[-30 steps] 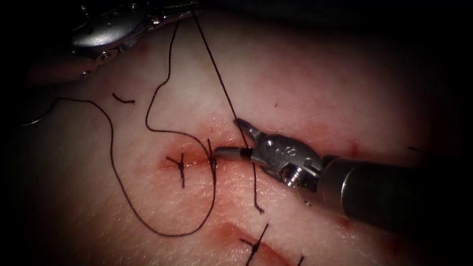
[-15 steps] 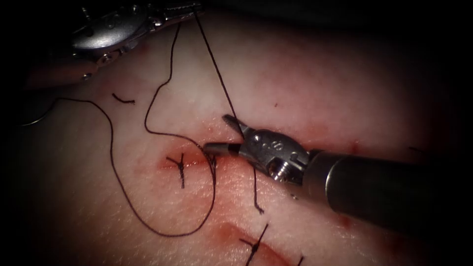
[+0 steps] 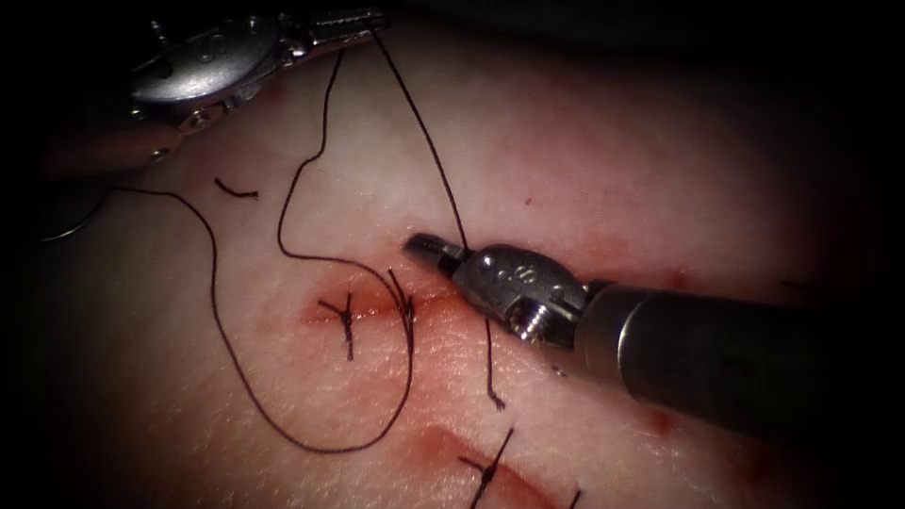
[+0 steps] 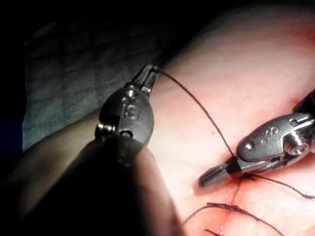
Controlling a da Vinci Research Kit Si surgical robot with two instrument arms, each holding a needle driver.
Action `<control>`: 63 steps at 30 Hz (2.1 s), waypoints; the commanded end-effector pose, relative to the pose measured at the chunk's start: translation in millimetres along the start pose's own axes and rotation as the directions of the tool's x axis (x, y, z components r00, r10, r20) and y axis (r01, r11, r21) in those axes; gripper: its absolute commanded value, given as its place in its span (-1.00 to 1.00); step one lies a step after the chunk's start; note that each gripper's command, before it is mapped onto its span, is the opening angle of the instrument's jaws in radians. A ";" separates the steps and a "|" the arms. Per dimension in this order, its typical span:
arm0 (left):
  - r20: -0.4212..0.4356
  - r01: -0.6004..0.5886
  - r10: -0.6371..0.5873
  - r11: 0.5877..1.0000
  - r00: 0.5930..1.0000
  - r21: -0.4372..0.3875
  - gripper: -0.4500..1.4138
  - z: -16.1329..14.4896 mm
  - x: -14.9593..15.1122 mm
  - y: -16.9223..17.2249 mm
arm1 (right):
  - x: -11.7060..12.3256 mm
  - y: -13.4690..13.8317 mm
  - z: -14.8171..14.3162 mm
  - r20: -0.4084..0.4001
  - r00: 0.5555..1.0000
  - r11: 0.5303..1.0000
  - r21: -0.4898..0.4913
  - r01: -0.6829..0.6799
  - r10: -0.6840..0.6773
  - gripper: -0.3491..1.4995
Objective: Wound Closure
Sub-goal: Cut the suture with the blades in the right gripper, then set the suture down.
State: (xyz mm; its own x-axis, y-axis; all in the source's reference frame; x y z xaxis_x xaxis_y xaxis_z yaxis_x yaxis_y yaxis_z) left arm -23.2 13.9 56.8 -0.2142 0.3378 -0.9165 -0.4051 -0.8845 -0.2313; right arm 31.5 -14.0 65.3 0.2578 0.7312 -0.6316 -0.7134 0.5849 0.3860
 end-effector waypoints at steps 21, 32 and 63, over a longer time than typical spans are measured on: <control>-0.052 -0.001 -0.001 1.000 0.999 -0.030 -1.00 -13.4 -4.0 10.8 | -6.8 8.4 -15.3 -0.074 0.975 0.970 0.109 0.217 -0.210 0.87; 0.042 0.045 -0.043 0.997 0.998 -0.066 0.19 -18.3 -9.5 19.5 | -7.9 8.0 -15.1 -0.090 0.972 0.969 0.099 0.225 -0.217 0.82; 0.015 0.117 -0.116 0.989 0.993 -0.087 0.35 -13.3 -7.8 22.9 | -9.0 7.1 -16.1 -0.086 0.970 0.968 0.087 0.236 -0.228 0.73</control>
State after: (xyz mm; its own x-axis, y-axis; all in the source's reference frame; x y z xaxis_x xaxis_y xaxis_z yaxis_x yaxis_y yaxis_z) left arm -21.8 -13.2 54.5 -0.1514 0.4374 -0.8864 -0.3186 -0.8705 -0.3751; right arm 12.7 -22.0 62.0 0.3620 0.5503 -0.7524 -0.5841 0.7630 0.2770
